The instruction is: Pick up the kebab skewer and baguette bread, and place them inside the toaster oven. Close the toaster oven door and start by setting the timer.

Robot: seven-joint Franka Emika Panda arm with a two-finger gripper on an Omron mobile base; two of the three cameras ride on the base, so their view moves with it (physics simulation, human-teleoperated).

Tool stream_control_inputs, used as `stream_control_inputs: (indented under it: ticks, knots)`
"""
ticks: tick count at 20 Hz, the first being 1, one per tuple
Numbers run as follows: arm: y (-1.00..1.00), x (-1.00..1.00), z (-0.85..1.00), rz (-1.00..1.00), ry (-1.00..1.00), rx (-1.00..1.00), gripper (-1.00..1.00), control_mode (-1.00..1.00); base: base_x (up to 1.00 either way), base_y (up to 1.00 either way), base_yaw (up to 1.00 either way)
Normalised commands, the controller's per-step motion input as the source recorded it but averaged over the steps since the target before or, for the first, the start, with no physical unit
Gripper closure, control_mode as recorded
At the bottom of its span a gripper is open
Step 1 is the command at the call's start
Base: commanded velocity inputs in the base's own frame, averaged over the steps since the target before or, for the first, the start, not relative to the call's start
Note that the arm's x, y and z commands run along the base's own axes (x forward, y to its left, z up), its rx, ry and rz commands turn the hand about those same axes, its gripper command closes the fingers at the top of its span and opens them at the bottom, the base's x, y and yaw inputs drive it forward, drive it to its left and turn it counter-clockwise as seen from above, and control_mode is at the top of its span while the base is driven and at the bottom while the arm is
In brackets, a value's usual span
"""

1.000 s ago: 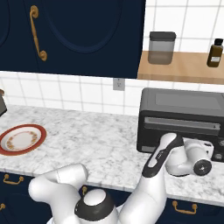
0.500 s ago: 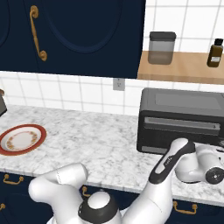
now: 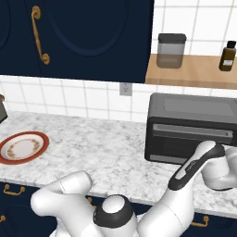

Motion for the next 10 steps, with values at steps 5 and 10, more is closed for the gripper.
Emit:
stream_control_inputs:
  ticks: [5,10]
  knots:
    - [-0.23,-0.13,0.02,-0.09,0.00,0.00,-1.00,-1.00,0.00,0.00,0.00]
    - [-0.13,0.03,0.04,-0.04,-0.05,0.05,-1.00,-1.00,0.00,0.00,0.00]
